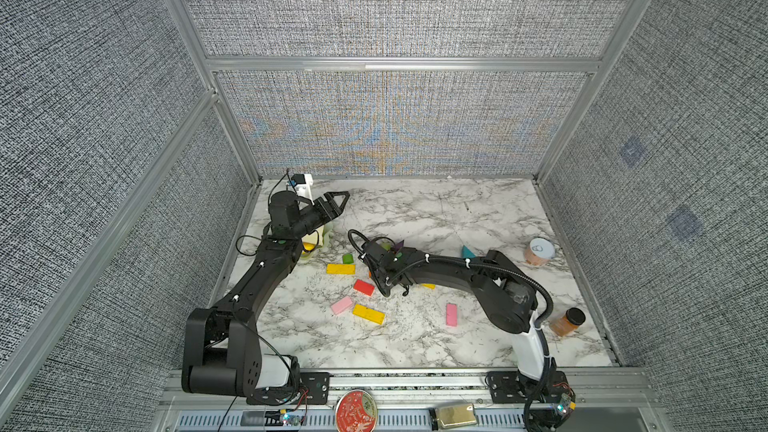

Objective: Assemble a carrot with building blocks
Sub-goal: Assemble the building block at the center of the board.

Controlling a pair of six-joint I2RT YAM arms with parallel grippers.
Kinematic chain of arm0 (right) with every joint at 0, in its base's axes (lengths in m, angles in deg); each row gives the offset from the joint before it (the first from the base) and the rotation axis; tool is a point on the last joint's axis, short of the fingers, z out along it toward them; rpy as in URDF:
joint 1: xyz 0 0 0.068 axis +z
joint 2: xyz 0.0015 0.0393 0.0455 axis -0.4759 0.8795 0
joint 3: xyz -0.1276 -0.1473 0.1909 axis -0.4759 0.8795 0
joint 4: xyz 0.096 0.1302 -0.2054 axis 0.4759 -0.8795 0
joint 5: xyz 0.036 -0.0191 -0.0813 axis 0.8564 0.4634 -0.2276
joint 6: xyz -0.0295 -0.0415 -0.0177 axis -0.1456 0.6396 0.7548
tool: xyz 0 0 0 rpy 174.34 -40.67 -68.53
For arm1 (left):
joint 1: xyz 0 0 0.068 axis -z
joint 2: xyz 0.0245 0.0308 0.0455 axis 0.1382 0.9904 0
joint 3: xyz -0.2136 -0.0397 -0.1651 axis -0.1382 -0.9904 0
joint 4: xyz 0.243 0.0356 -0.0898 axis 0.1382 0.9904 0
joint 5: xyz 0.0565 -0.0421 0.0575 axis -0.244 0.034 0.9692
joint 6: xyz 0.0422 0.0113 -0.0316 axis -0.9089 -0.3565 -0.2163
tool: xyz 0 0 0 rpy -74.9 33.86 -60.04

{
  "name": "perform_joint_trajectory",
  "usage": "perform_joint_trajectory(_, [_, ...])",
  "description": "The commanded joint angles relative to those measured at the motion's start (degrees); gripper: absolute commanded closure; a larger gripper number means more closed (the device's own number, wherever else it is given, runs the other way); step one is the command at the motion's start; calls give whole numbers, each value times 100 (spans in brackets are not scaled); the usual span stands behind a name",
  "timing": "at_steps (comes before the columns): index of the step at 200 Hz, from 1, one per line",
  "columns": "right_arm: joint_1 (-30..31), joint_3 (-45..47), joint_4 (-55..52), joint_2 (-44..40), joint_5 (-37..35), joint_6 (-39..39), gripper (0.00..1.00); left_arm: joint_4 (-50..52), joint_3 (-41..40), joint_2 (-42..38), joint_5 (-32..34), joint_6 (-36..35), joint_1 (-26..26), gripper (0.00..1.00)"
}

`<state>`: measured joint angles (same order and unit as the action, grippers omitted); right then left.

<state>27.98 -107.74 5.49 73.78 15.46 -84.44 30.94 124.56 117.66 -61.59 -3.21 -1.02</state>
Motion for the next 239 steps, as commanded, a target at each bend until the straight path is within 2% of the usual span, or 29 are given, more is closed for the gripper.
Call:
perform_joint_trajectory(1, [-21, 17, -23, -30, -194, -116, 31, -79, -7, -2, -23, -15, -15, 23])
perform_joint_trajectory(47, [-29, 49, -39, -130, -335, -253, 31, -90, -9, 7, -32, -6, -10, 23])
perform_joint_trajectory(87, [135, -5, 56, -347, 45, -298, 31, -96, -9, 21, -40, -6, -9, 23])
perform_joint_trajectory(185, [257, -1104, -279, 557, -318, -724, 26, -97, -18, -1, -25, -6, -11, 23])
perform_joint_trajectory(239, [258, -1195, -376, 693, -624, -772, 25, -101, -15, 13, -25, -15, -7, 23])
